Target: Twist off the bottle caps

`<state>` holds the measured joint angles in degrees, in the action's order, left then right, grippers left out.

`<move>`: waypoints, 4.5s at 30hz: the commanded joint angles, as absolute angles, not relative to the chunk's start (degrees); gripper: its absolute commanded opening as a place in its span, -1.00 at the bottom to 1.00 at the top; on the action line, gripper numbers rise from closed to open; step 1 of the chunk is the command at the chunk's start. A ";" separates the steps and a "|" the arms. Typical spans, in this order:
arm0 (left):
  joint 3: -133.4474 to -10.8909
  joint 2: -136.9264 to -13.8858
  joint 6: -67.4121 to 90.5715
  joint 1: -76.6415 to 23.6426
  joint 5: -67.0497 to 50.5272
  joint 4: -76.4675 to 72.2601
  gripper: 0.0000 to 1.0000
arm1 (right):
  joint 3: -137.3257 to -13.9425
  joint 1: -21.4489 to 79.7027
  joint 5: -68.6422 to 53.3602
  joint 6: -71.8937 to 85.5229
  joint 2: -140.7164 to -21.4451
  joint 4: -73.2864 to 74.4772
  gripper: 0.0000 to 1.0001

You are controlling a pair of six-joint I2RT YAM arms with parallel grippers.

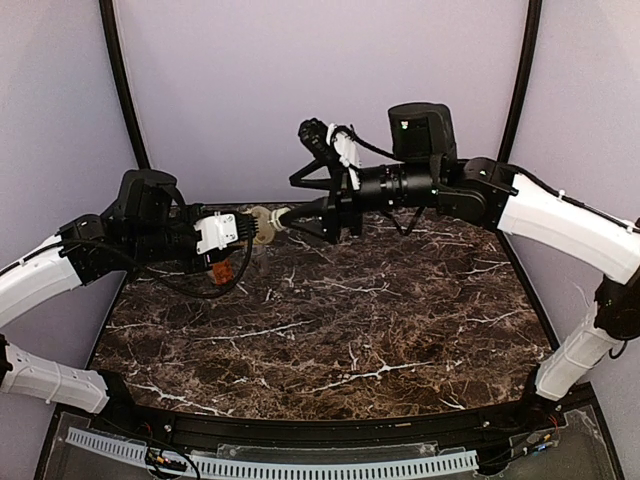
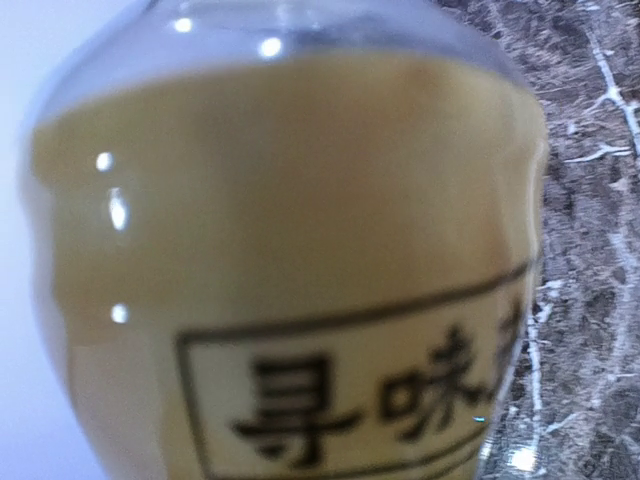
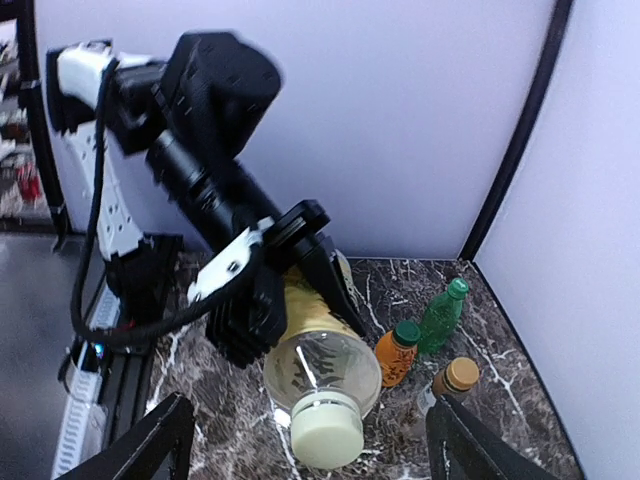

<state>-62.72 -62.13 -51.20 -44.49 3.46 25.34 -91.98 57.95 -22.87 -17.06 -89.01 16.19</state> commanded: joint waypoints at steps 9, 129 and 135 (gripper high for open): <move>-55.98 -60.78 -61.26 -44.55 21.59 0.60 -0.39 | -96.38 53.44 -24.85 30.46 -96.98 4.71 0.50; -58.46 -60.47 -54.40 -44.54 12.12 10.02 -0.50 | -94.50 56.12 -19.10 26.46 -94.81 8.06 -0.25; -58.47 -60.55 -54.61 -44.51 12.37 9.94 -0.50 | -95.31 56.15 -19.90 26.25 -95.29 8.85 -0.31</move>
<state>-59.40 -61.25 -54.08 -44.38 11.66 11.20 -93.91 56.31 -18.55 26.20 -94.30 8.25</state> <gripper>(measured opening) 0.342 0.351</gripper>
